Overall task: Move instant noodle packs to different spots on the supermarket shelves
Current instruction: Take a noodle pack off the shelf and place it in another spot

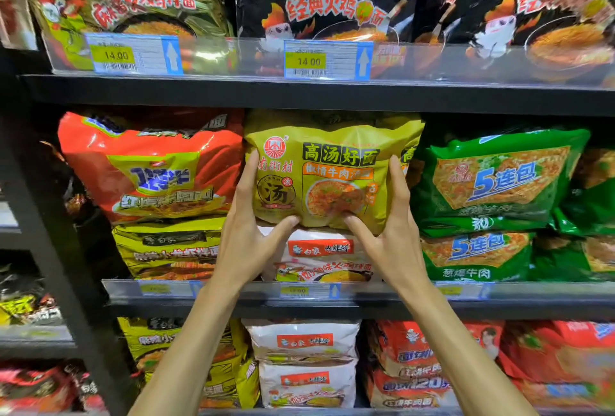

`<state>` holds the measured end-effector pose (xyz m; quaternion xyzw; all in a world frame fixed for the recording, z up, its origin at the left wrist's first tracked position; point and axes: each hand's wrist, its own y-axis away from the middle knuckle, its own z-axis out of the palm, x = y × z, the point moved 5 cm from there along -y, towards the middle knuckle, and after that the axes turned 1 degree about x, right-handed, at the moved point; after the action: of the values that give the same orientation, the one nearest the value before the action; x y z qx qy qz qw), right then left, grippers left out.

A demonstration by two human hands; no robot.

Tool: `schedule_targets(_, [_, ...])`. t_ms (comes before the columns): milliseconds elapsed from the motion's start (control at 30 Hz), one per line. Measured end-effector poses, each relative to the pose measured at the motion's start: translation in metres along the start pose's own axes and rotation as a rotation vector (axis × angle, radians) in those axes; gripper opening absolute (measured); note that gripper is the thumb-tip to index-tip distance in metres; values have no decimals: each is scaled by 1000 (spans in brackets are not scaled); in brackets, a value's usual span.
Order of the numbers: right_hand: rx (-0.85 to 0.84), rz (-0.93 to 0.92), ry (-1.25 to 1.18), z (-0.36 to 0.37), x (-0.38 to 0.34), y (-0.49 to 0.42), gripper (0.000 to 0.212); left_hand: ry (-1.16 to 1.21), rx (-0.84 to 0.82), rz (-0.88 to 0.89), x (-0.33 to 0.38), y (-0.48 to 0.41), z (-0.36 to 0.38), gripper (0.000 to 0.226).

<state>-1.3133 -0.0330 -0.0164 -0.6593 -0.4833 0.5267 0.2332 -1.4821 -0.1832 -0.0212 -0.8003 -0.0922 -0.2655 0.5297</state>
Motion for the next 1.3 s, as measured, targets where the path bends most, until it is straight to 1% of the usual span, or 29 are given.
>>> schedule_targets(100, [28,-12,1,-6,-6,2,111,30,28,-11,3,5,1,113])
schedule_targets(433, [87,-1,-81,-24,-13,22,120,49,95,41,24,27,1,102])
schedule_targets(567, [77,4,-78,-29,-20,30,119,69,107,27,34,39,-4,103])
schedule_targets(633, [70,14,-88,-33,-24,36,117,95,117,14,41,47,-7,100])
schedule_targets(733, [67,22,-144,-41,-33,44,107,164,148,-26,53,59,-11,97])
schedule_targets(867, [40,11,-161,-55,-44,51,107,223,147,-55,67,72,-19,99])
schedule_targets(1067, [-11,32,-172,-80,-80,63,102,278,120,-91,90,90,-35,95])
schedule_targets(1300, [-6,93,-199,-110,-128,110,101,330,98,-119,130,131,-69,91])
